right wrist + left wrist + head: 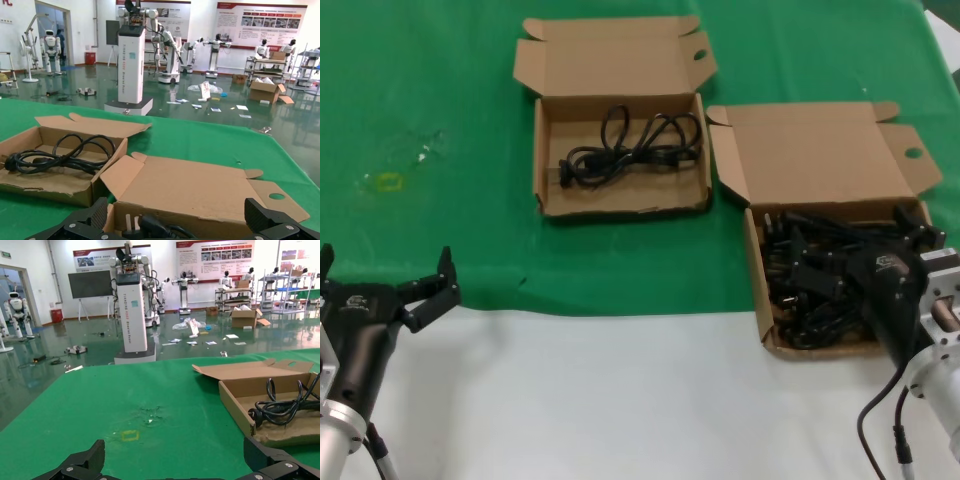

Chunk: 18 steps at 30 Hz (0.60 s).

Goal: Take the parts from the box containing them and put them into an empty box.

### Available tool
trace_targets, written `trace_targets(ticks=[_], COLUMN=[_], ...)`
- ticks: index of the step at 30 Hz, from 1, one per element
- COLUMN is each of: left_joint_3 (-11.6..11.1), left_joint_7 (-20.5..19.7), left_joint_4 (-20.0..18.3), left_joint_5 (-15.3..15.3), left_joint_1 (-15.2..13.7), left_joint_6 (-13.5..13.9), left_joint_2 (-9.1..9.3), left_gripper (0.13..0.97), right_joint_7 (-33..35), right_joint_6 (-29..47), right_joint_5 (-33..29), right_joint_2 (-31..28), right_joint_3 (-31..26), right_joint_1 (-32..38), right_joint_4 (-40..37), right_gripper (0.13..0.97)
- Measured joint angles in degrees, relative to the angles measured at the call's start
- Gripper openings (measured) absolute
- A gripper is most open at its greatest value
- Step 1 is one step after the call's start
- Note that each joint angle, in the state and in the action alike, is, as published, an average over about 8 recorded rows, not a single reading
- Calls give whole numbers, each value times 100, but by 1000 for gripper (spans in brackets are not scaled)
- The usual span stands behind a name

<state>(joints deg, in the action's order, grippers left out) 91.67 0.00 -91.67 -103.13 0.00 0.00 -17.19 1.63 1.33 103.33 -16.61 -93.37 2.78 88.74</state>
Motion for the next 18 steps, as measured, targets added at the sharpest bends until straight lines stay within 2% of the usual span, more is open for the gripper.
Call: trace_targets(ticks=[18], left_joint_3=[0], left_joint_7=[0], left_joint_4=[0], left_joint_5=[0], left_joint_1=[0], left_joint_6=[0], left_joint_2=[0], left_gripper=[966], right_joint_7=[0], right_joint_6=[0], right_joint_5=[0], right_joint_2=[0], right_joint_3=[0], right_joint_1=[0], right_joint_4=[0], right_gripper=[966])
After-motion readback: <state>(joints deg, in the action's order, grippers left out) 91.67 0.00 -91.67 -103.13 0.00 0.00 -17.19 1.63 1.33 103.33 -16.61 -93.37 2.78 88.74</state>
